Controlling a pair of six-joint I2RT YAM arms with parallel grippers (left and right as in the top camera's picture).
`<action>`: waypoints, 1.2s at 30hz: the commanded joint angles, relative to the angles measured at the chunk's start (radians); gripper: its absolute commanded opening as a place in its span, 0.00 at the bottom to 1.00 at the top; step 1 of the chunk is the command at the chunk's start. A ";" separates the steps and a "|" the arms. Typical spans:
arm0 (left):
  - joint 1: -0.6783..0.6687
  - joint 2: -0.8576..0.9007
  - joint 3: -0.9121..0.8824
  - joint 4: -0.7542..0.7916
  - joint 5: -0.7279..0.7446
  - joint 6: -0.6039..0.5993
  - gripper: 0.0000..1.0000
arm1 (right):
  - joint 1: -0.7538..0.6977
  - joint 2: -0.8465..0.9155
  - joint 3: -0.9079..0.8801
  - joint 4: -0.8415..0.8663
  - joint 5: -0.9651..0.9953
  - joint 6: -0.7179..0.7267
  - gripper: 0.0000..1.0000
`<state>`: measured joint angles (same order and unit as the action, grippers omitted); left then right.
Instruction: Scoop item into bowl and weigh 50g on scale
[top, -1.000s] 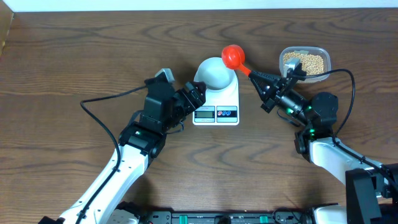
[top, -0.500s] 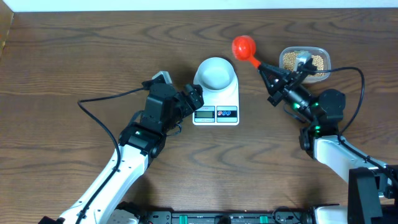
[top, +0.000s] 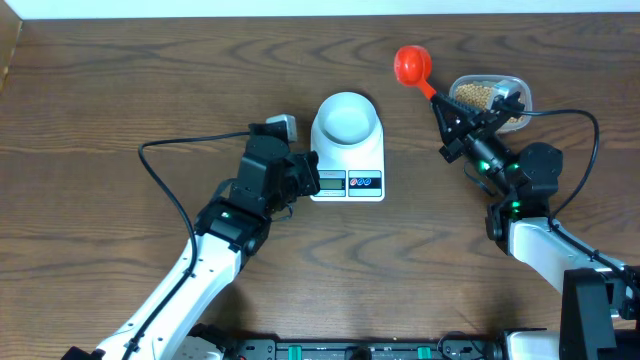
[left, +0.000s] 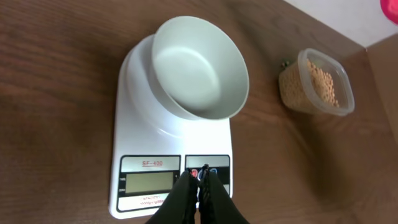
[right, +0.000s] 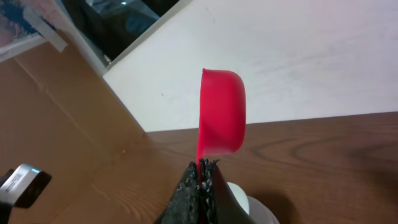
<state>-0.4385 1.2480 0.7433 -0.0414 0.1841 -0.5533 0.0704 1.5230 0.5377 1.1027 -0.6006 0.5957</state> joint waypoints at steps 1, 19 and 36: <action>-0.013 -0.007 0.029 -0.012 0.009 0.048 0.07 | -0.004 0.003 0.019 0.000 0.033 -0.006 0.01; -0.187 0.289 0.270 -0.224 0.010 0.246 0.07 | -0.004 0.003 0.019 -0.050 0.076 -0.106 0.01; -0.202 0.483 0.270 -0.167 -0.074 0.355 0.07 | -0.004 0.003 0.019 -0.093 0.106 -0.149 0.01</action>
<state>-0.6407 1.7233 0.9947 -0.2230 0.1699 -0.2306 0.0704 1.5230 0.5396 1.0100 -0.5060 0.4629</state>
